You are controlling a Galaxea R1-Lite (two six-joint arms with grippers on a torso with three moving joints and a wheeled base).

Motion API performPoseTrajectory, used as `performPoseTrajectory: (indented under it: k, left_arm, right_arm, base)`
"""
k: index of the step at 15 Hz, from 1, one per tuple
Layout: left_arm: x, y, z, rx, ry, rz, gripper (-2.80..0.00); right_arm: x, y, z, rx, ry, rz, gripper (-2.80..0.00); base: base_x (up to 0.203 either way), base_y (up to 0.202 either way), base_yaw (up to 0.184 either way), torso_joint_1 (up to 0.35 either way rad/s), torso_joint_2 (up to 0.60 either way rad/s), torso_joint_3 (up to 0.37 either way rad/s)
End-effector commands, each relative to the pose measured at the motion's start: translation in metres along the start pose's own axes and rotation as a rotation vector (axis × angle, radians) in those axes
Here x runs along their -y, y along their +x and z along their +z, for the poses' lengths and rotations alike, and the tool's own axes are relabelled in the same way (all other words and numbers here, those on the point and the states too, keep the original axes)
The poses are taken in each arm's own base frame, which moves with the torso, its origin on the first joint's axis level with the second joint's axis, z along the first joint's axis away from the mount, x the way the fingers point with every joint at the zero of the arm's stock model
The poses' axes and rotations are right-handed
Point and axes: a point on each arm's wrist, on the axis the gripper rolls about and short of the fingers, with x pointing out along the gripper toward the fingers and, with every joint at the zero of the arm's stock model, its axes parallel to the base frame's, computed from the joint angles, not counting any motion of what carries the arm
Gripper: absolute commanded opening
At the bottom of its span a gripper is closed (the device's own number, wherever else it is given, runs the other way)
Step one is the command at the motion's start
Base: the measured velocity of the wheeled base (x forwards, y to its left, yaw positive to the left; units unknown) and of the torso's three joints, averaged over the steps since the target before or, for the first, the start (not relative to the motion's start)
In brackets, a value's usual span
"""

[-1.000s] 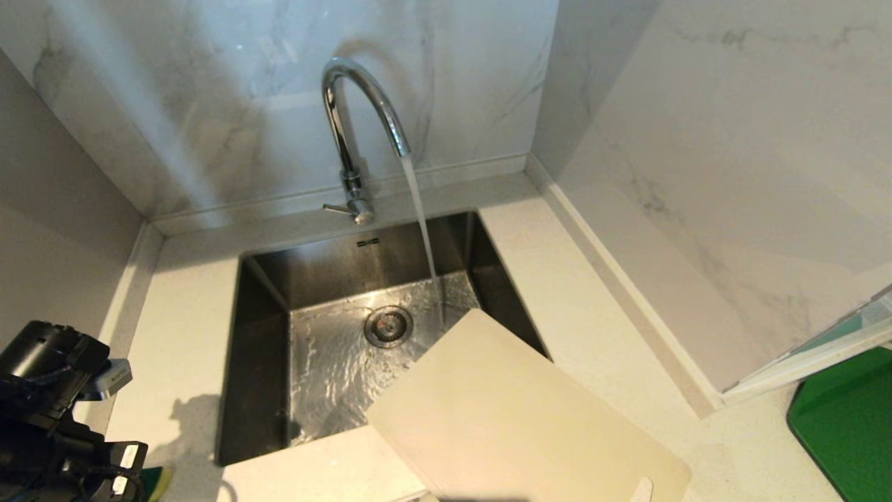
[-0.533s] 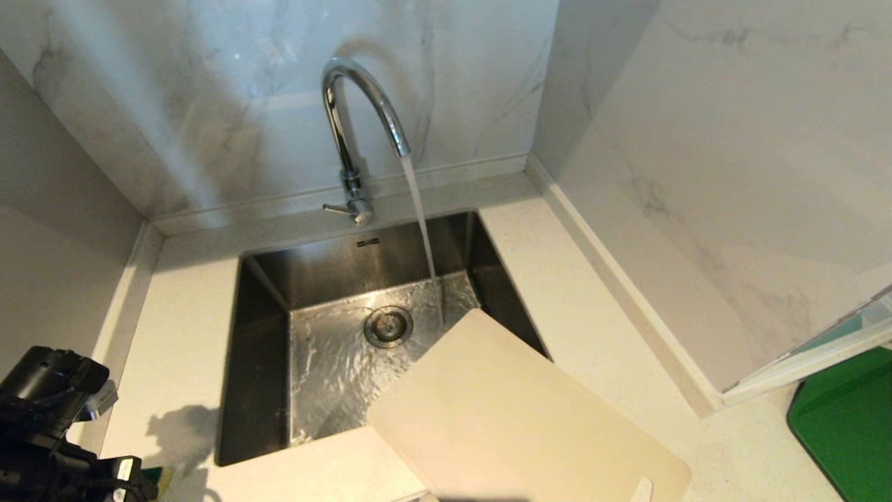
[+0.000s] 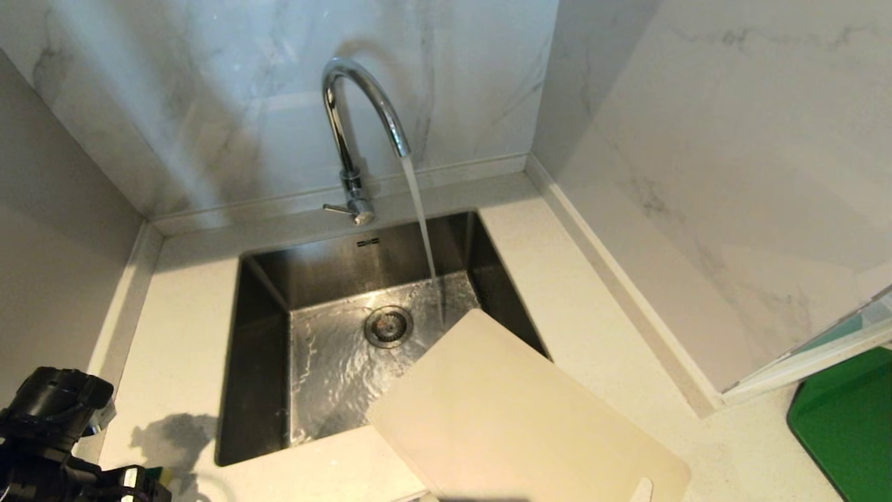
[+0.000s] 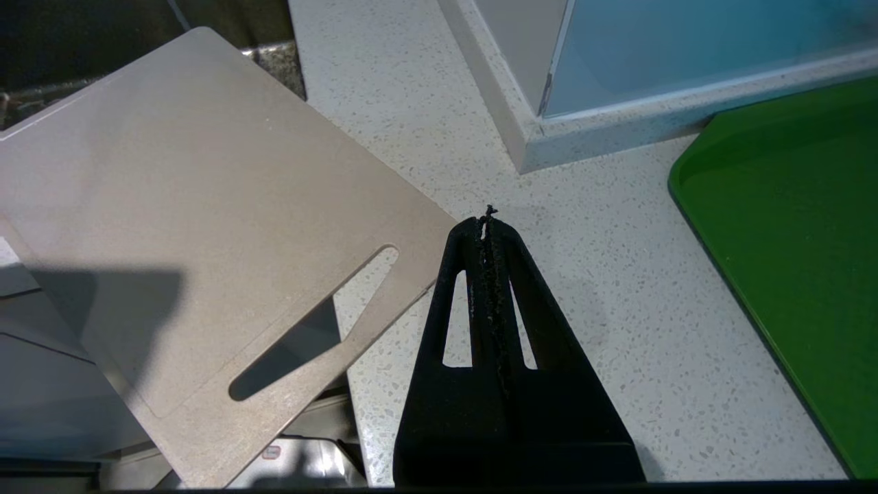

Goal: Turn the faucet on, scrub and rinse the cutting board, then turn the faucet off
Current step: Pick up the cleaning cloth

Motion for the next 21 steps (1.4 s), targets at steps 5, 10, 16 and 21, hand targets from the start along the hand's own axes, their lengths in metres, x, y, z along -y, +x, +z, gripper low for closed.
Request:
performPoseTrajectory:
  k: [5,10,16,21]
  left_arm:
    - [-0.005,0.012,-0.001,-0.067,-0.025,-0.015,0.0]
    - [-0.008,0.013,-0.003,-0.098,-0.045,-0.055,0.0]
    - [-0.01,0.019,-0.004,-0.08,-0.058,-0.055,0.0]
    - [-0.01,0.021,-0.003,-0.079,-0.06,-0.056,-1.24]
  right_arm:
    - [0.0,0.0,0.0,-0.002,0.0,0.001,-2.8]
    - [0.0,0.0,0.0,-0.002,0.0,0.001,-2.8]
    - [0.0,0.0,0.0,-0.002,0.0,0.001,-2.8]
    - [0.0,0.0,0.0,-0.002,0.0,0.001,-2.8]
  base:
    - [0.0,0.0,0.0,0.0,0.0,0.0]
    - [0.0,0.0,0.0,0.0,0.0,0.0]
    - [0.0,0.0,0.0,0.0,0.0,0.0]
    - [0.0,0.0,0.0,0.0,0.0,0.0]
